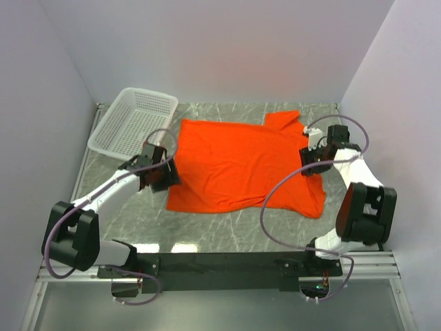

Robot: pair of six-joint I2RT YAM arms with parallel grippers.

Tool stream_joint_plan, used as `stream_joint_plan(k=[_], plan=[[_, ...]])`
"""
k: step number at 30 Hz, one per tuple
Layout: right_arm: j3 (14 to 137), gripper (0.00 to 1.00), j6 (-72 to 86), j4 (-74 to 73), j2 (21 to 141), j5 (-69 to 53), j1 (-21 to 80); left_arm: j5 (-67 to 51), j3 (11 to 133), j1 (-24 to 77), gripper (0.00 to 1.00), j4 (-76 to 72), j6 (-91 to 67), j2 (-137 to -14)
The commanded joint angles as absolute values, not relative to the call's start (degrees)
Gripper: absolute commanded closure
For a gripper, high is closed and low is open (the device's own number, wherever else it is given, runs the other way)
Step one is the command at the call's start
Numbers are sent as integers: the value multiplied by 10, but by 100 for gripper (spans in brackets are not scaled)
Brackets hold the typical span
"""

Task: Fold and stack the t-shirts
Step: Flatten the tshirt out

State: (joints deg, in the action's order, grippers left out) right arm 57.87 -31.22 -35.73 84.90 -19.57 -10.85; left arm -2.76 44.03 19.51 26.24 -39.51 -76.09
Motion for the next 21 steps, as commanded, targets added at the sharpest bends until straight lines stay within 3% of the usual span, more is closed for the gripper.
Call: stream_joint_plan(k=[1, 6, 11, 21], plan=[[665, 43, -222, -313, 915, -192, -108, -25, 532, 178, 33, 227, -347, -791], [853, 37, -144, -365, 1070, -147, -112, -43, 698, 156, 33, 219, -307, -946], [896, 31, -119, -321, 1109, -103, -130, -61, 849, 147, 34, 225, -300, -1102], [1031, 30, -52, -363, 1230, -100, -140, -33, 1097, 139, 43, 273, -336, -1307]])
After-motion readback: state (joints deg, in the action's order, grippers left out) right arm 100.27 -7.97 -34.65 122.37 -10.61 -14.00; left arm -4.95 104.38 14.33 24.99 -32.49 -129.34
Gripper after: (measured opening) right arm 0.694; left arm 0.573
